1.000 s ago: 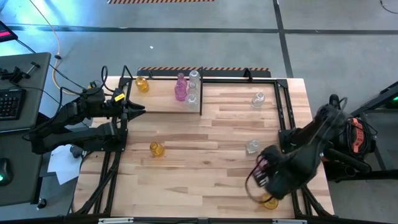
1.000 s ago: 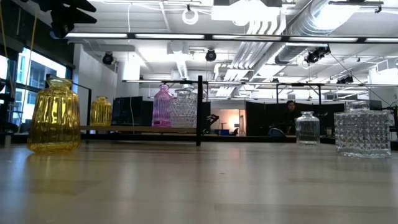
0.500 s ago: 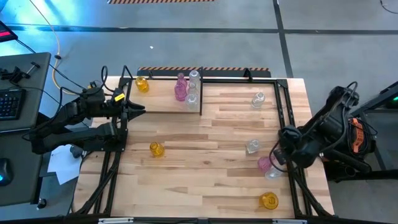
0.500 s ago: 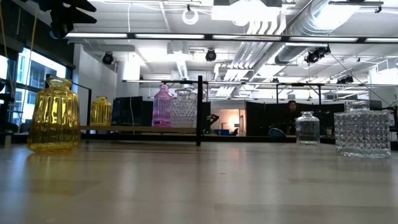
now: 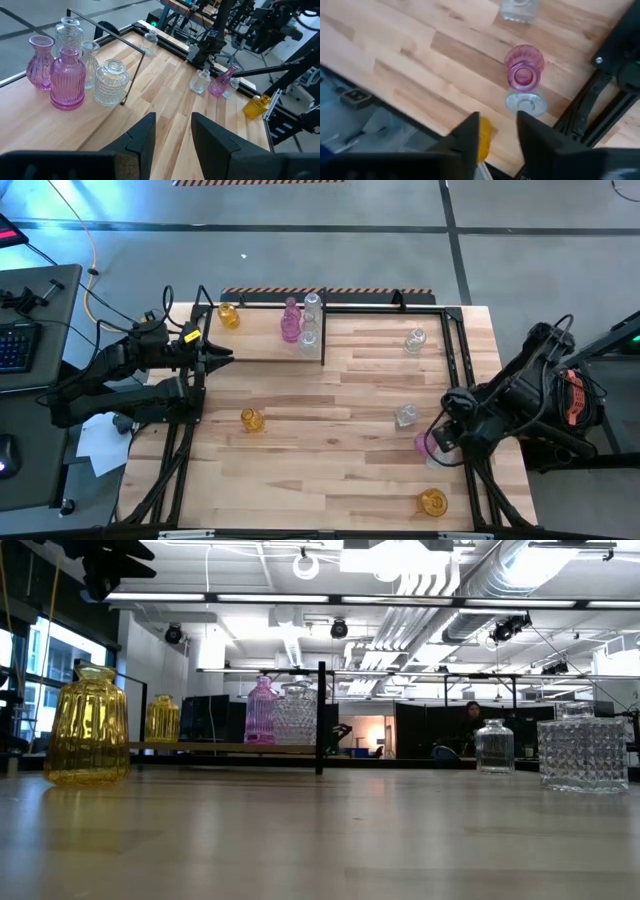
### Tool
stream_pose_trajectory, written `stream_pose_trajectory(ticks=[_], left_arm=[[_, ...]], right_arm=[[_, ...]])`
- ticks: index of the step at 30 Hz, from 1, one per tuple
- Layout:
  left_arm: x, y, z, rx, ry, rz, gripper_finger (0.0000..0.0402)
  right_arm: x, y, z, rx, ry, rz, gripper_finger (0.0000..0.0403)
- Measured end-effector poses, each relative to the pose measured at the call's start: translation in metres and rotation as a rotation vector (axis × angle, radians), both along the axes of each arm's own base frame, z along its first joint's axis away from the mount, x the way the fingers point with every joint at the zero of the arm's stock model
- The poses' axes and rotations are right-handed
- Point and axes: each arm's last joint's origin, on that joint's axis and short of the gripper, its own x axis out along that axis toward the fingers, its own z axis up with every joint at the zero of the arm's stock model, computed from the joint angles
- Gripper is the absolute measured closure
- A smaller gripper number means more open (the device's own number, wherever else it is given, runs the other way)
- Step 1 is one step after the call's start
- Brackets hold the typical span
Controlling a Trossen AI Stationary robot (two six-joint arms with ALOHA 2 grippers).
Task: Sort vases onto shelf
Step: Put the pink vase on the shelf aligned with the other pink vases
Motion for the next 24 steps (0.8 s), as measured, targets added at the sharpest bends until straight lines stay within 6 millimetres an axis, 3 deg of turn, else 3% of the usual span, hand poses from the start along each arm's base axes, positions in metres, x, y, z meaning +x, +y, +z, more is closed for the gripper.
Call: stream_pose_trajectory(ticks=[4, 8, 18, 24], left_arm=[[0.0, 0.0, 0.0, 0.0, 0.001, 0.0, 0.0284], [0.0, 0.0, 0.0, -0.008, 0.003, 0.002, 0.0284], [-0.001, 0.0, -0.003, -0.028, 0.022, 0.007, 0.0284], [-0.001, 0.0, -0.003, -0.029, 0.022, 0.007, 0.0284]], right_arm=[[0.008, 0.002, -0.007, -0.038, 0.053, -0.026, 0.0217], [0.023, 0.004, -0.015, -0.058, 0.109, -0.113, 0.0185], [0.063, 0.015, -0.045, -0.093, 0.258, -0.073, 0.0197], [0.071, 0.019, -0.055, -0.106, 0.306, -0.056, 0.0207]])
